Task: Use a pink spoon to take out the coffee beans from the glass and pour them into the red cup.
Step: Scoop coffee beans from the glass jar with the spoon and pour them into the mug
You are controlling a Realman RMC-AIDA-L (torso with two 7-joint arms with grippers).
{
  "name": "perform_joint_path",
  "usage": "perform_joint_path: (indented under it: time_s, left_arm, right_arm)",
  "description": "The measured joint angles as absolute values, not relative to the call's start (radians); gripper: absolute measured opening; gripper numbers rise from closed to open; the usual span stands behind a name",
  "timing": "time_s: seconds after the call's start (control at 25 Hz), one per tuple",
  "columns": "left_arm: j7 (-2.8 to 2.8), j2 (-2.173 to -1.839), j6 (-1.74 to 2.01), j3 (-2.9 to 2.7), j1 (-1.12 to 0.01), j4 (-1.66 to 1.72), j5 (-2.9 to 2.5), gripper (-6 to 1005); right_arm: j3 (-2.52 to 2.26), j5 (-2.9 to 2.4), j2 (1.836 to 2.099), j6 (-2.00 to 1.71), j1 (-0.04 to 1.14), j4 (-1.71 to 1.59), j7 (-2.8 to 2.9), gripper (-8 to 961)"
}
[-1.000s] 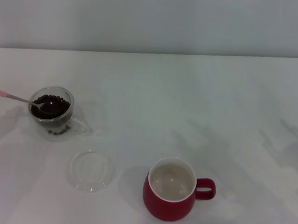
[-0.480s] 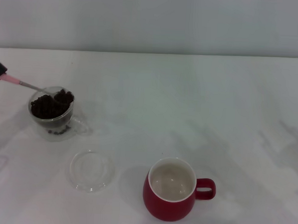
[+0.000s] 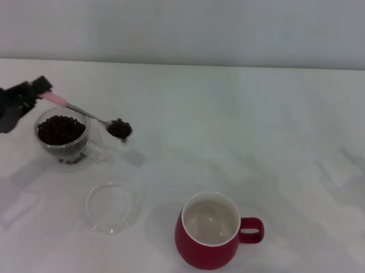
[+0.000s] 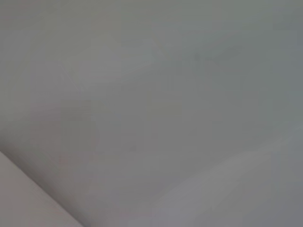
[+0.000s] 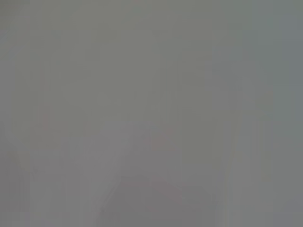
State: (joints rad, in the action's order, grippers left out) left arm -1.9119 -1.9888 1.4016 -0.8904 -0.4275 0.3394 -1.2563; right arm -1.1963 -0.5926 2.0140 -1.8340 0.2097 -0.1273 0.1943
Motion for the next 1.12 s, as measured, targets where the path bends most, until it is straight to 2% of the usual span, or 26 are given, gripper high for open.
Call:
perform_joint_path:
  time_s: [0.76,1.12]
  left_arm:
    - [-1.927,-2.033,1.408,-0.996,-0.569,0.304,-1.351,126]
    - [-1.881,-2.051,1.41,-1.003,-0.588,0.318,-1.423,125]
  right_arm:
    - [-1.206,-0.594,2.014,-1.86,0.202,-0.115,0.191,650]
    - [-1.206,-0.592,2.014,-1.861,0.203,-0.107,0.192,651]
